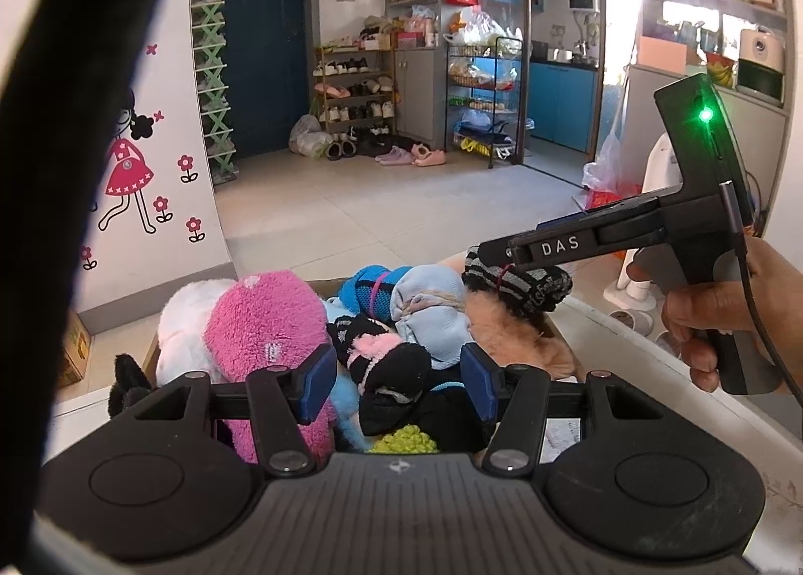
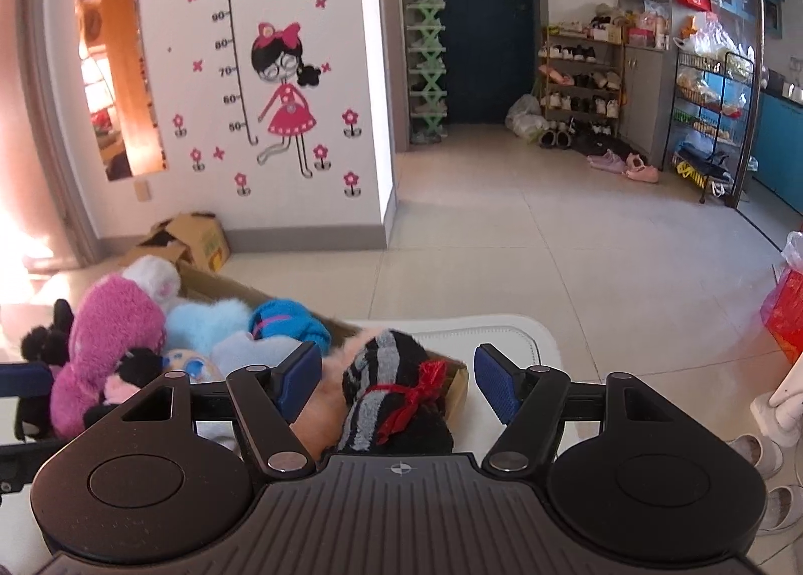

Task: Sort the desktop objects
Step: 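Lower both held dolls into the box and open both tools, then move the left tool over the black sock bundle while the right tool moves over the pink pompom keychain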

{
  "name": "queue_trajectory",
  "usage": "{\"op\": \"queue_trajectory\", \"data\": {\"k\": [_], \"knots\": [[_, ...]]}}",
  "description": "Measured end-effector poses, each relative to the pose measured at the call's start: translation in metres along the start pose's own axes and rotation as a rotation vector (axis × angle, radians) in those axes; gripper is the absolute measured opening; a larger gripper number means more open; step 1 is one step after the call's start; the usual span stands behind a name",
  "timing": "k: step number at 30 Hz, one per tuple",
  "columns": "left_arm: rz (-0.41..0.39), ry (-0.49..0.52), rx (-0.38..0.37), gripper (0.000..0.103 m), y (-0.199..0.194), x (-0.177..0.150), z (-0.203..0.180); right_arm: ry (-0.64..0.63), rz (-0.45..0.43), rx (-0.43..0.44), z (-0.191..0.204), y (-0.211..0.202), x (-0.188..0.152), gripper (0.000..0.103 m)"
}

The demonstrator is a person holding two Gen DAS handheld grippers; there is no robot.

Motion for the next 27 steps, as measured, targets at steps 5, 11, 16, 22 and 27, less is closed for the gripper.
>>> {"op": "queue_trajectory", "data": {"k": [5, 11, 16, 22, 27], "knots": [[-0.005, 0.002, 0.003, 0.051, -0.005, 0.0, 0.002, 0.008, -0.015, 0.012, 0.0, -0.007, 0.003, 0.073], [-0.002, -0.035, 0.02, 0.078, -0.032, -0.008, 0.01, -0.021, -0.03, 0.043, 0.013, -0.039, 0.004, 0.08], [0.007, -0.036, 0.047, 0.09, -0.072, -0.022, 0.02, -0.045, -0.04, 0.119, 0.038, -0.094, -0.01, 0.092], [0.005, -0.07, 0.084, 0.1, -0.13, -0.044, 0.038, -0.104, -0.054, 0.197, 0.085, -0.167, -0.044, 0.103], [-0.002, -0.088, 0.144, 0.102, -0.176, -0.077, 0.062, -0.086, -0.078, 0.239, 0.114, -0.213, -0.077, 0.103]]}}
Point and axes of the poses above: each gripper's, at about its wrist camera, not at the fingertips, and y roughly the way its jaws point, z to its left, x to its top, the point moved 1 cm from there along y, roughly the way its jaws point, and after that the axes turned 4 degrees about -y, right-handed, at the moved point
